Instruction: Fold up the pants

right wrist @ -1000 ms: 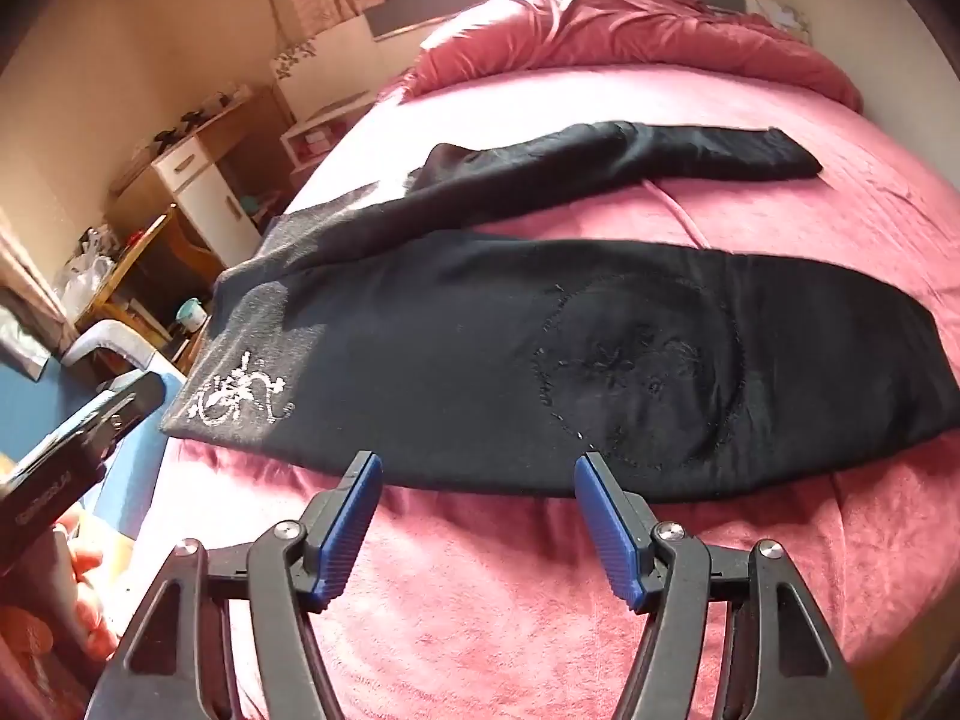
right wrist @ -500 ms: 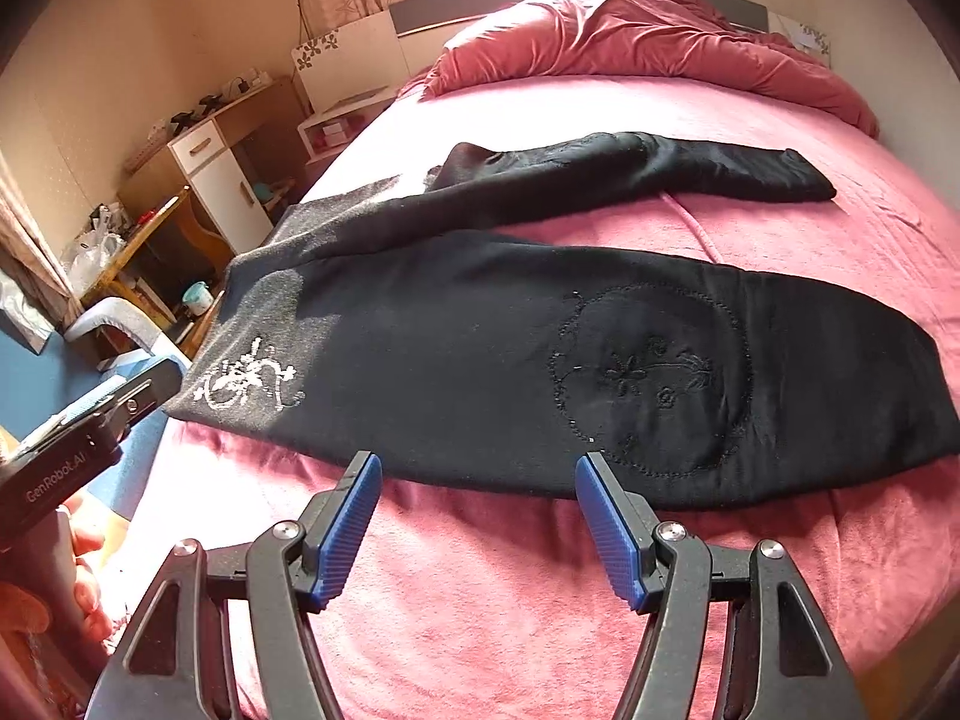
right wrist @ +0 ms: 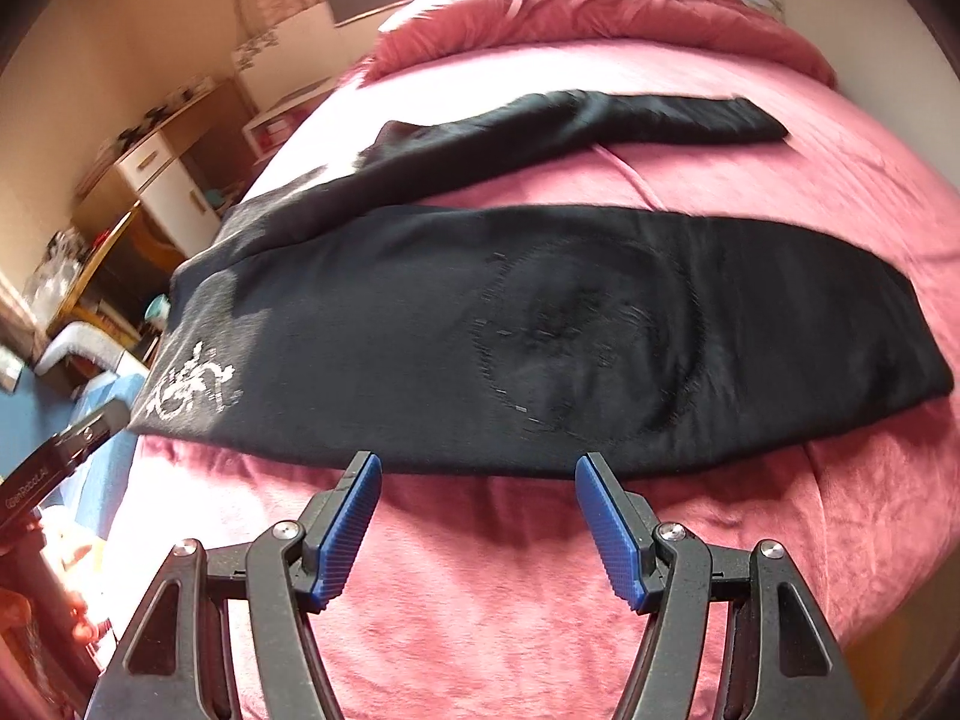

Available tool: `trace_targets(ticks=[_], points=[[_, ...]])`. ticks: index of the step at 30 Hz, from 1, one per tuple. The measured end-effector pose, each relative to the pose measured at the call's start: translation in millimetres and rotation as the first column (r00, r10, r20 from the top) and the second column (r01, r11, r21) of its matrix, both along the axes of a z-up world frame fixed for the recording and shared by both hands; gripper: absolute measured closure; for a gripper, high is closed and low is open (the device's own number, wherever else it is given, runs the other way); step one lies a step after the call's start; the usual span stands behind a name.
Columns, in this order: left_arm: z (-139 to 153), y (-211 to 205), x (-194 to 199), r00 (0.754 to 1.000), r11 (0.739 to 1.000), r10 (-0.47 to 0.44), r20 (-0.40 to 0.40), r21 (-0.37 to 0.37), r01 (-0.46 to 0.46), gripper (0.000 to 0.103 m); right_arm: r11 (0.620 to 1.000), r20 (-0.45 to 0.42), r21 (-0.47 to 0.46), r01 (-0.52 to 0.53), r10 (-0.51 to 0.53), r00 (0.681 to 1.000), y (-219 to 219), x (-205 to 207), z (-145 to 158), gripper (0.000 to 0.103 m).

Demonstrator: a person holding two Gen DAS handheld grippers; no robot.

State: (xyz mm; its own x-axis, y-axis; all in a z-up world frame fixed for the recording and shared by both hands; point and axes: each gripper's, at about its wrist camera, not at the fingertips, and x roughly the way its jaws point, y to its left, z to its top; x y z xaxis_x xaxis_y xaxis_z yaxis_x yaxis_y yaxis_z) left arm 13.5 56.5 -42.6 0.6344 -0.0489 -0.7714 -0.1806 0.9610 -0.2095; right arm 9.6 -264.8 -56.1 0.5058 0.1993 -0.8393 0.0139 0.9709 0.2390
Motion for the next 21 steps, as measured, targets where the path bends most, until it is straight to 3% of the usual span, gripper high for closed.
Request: trace_targets(ticks=[5,8,14,21], points=[[-27,53,10,0.993,0.989,0.089,-0.076,-0.115,-0.098,0.002,0.985,-0.056,0.069,0.159,-0.155,0.986,-55,-4,-15,0.035],[-43,79,16,0.985,0.972,0.140,-0.099,-0.177,-0.156,0.006,0.950,-0.078,0.124,0.287,-0.279,0.957,-101,-10,-21,0.035],[-69,114,27,0.956,0.937,0.209,-0.206,-0.239,-0.257,0.038,0.859,-0.113,0.169,0.483,-0.470,0.875,-180,-10,-34,0.036],[-77,138,38,0.941,0.890,0.254,-0.226,-0.325,-0.319,0.045,0.782,-0.161,0.220,0.583,-0.560,0.813,-215,12,-54,0.040]])
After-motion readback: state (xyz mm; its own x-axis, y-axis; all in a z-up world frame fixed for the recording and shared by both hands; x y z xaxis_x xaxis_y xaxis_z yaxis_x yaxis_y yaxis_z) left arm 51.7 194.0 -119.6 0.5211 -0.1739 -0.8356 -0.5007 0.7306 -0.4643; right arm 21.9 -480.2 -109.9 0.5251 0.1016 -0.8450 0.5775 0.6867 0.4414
